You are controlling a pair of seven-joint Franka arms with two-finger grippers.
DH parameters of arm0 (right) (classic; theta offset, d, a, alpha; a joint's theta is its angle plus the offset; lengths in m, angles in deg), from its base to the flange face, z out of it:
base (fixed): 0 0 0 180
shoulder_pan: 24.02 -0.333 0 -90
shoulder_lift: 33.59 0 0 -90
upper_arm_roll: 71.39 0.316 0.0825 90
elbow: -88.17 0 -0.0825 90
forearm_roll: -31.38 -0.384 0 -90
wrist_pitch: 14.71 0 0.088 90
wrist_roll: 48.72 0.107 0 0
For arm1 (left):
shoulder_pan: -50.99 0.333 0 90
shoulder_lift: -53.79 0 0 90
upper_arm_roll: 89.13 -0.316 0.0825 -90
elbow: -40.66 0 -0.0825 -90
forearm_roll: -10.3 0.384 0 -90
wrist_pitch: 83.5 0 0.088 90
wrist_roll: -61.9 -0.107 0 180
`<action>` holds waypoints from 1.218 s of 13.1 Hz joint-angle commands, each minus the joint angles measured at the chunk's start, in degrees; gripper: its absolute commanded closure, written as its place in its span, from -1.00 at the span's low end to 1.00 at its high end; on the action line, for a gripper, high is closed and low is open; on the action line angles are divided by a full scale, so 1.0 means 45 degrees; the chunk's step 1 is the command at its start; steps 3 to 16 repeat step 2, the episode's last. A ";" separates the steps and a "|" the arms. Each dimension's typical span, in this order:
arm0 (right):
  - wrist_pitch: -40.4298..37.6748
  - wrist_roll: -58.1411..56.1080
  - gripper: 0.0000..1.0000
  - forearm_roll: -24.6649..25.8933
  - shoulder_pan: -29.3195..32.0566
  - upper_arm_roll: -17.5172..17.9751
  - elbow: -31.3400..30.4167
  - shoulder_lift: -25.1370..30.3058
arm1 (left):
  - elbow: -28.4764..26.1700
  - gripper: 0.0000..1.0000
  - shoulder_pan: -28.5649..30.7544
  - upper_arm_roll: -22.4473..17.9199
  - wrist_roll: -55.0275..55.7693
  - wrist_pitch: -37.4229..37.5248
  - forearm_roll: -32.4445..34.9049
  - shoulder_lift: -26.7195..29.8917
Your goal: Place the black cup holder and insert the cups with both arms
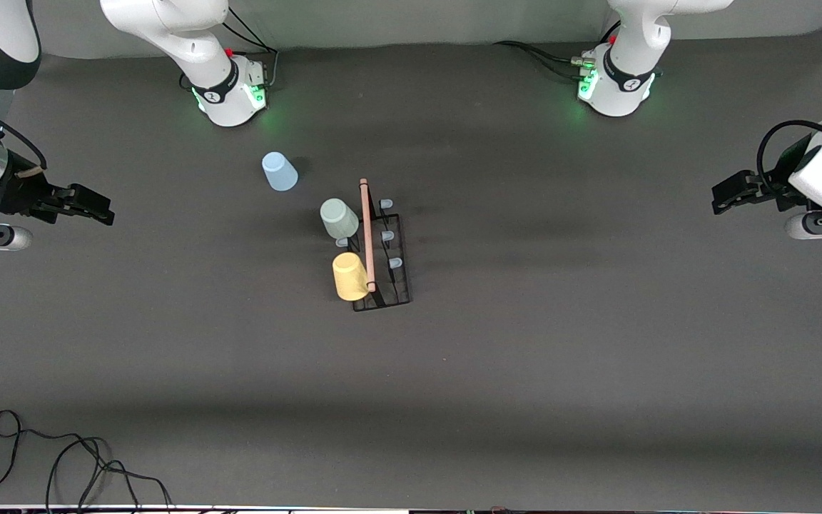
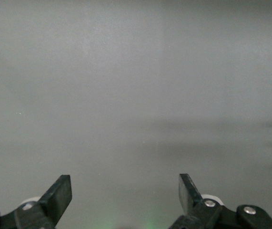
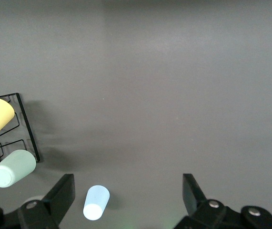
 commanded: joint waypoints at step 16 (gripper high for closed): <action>0.0175 -0.0079 -1.00 0.0125 -0.0044 -0.0037 -0.0177 0.0155 | 0.0008 -1.00 -0.0101 -0.0118 -0.0174 0.0059 -0.0123 0.0011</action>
